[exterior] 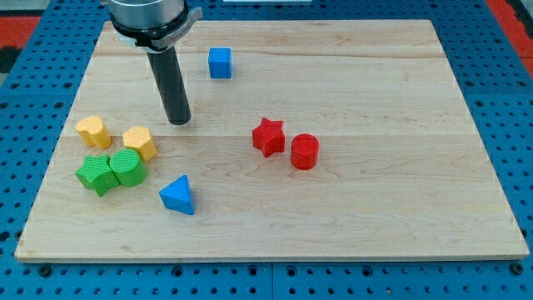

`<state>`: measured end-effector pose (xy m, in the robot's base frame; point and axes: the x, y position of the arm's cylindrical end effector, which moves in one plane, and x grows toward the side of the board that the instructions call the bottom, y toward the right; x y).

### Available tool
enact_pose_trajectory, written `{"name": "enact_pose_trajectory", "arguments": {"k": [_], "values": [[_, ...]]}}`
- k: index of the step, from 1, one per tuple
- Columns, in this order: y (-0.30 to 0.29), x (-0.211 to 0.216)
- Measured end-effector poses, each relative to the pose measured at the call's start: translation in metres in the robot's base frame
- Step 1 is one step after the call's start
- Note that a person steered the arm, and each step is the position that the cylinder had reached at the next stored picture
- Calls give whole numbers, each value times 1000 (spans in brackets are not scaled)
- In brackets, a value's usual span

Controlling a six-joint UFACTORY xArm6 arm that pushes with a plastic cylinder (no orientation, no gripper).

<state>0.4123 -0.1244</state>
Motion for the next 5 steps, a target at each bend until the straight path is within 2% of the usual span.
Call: {"name": "enact_pose_trajectory", "arguments": {"k": [2, 3, 4, 5], "values": [[68, 33], [89, 37], [94, 68], [119, 72]]}}
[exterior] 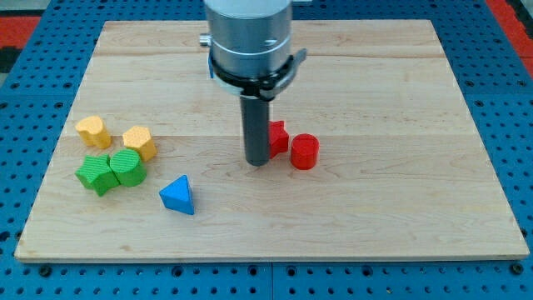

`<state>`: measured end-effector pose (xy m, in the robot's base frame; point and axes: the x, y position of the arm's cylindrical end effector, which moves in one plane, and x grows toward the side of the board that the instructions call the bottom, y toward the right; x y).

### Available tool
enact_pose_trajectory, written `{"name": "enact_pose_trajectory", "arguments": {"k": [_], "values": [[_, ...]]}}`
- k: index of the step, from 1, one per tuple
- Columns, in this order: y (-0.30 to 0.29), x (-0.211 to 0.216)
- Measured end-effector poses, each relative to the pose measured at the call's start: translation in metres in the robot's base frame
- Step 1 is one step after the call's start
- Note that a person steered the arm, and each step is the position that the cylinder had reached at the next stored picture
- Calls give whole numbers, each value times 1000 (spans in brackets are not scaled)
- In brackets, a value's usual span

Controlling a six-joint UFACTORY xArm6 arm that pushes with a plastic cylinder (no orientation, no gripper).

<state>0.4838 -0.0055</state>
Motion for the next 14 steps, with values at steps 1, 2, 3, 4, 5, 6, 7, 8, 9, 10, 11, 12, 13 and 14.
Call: {"name": "enact_pose_trajectory", "arguments": {"k": [1, 2, 3, 4, 5, 6, 7, 8, 9, 10, 11, 12, 13, 14], "values": [[15, 6], [11, 18], [-13, 27], [-1, 26], [46, 22], [82, 15], [79, 2], [90, 3], [125, -17], [104, -27], [22, -10], [-33, -9], [-35, -38], [-35, -74]]}}
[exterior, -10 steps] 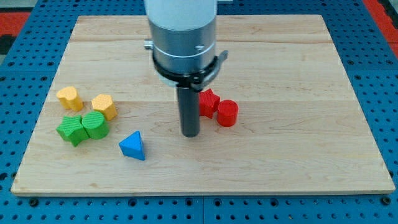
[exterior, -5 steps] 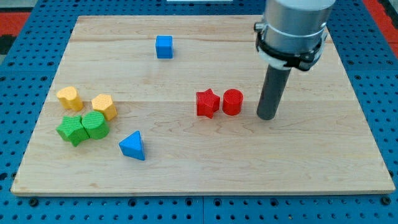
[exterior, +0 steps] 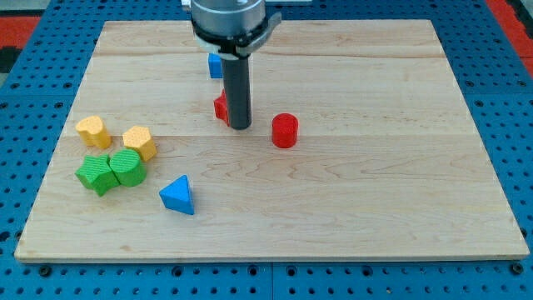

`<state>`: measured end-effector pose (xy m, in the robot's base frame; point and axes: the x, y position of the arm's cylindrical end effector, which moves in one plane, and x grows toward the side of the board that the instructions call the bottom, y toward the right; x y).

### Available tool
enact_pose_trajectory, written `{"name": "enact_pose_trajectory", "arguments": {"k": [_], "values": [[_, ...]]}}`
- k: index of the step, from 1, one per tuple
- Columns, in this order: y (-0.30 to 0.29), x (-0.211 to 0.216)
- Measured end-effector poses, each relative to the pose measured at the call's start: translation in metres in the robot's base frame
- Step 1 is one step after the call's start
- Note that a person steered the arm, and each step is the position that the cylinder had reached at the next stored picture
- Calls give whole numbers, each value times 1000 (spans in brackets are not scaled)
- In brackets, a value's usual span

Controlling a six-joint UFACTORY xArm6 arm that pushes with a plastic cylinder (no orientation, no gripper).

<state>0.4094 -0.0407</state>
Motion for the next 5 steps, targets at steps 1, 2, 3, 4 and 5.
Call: {"name": "enact_pose_trajectory", "arguments": {"k": [1, 2, 3, 4, 5], "values": [[30, -22], [10, -26], [-47, -16], [-123, -22], [-95, -37]]}}
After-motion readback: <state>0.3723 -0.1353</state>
